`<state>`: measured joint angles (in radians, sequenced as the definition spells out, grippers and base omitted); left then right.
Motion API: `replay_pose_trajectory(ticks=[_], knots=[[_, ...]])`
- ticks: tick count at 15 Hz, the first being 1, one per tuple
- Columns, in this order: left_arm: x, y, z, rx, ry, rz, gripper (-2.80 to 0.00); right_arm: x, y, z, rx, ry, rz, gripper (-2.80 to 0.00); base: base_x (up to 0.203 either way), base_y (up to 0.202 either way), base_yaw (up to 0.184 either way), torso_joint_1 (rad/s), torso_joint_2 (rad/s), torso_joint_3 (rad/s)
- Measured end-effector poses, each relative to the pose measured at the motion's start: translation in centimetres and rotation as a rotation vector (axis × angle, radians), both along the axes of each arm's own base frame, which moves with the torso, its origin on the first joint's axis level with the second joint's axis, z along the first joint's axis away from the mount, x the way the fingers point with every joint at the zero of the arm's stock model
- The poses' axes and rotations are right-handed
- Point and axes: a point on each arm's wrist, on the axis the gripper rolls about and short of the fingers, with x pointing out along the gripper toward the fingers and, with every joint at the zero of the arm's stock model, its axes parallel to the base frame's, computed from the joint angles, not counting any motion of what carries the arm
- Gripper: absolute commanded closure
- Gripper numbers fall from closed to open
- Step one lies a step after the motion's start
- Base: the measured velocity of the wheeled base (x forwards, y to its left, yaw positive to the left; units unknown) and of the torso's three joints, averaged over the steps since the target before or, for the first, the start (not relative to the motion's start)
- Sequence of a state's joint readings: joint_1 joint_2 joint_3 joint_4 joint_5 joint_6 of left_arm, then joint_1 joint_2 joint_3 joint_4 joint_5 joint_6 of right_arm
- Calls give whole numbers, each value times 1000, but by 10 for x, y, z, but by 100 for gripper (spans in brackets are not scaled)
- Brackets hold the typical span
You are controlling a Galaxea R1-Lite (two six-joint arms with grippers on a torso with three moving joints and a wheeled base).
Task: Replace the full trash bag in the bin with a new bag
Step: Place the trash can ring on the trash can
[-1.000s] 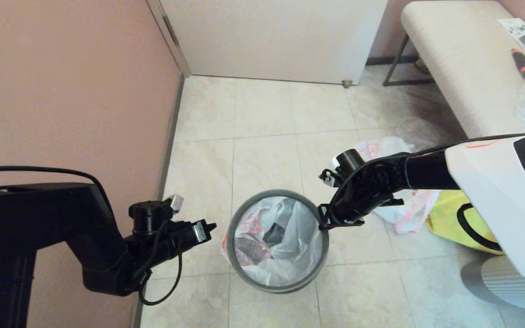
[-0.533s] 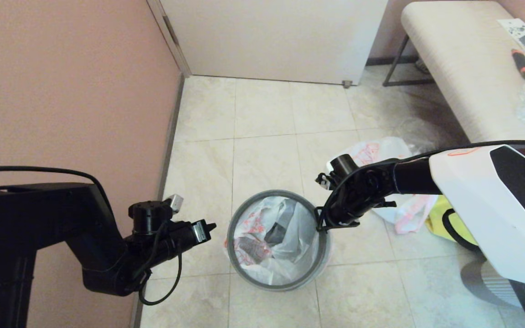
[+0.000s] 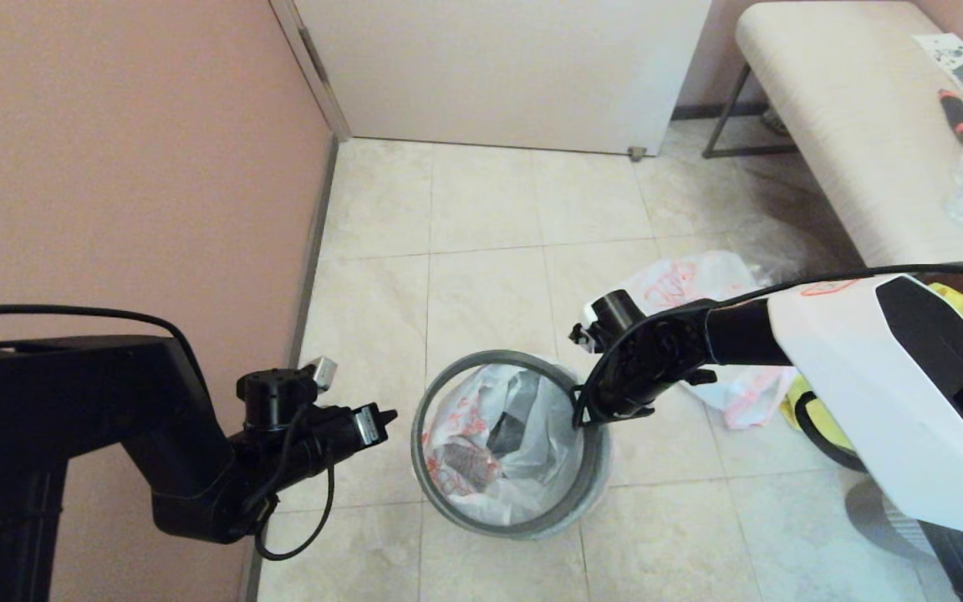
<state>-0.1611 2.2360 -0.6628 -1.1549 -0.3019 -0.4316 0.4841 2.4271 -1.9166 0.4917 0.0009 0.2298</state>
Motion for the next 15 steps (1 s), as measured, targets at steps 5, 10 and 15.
replay_pose_trajectory(ticks=[5,10,15], knots=[[0,0,0,0,0,0,0,-8,5,13,-58,-51,-29,0,0,0,0,0,0,0],[0,0,0,1,0,0,0,-6,1,7,-128,-74,-86,0,0,0,0,0,0,0],[0,-1,-1,3,3,-1,0,-9,5,7,-160,-90,-97,0,0,0,0,0,0,0]])
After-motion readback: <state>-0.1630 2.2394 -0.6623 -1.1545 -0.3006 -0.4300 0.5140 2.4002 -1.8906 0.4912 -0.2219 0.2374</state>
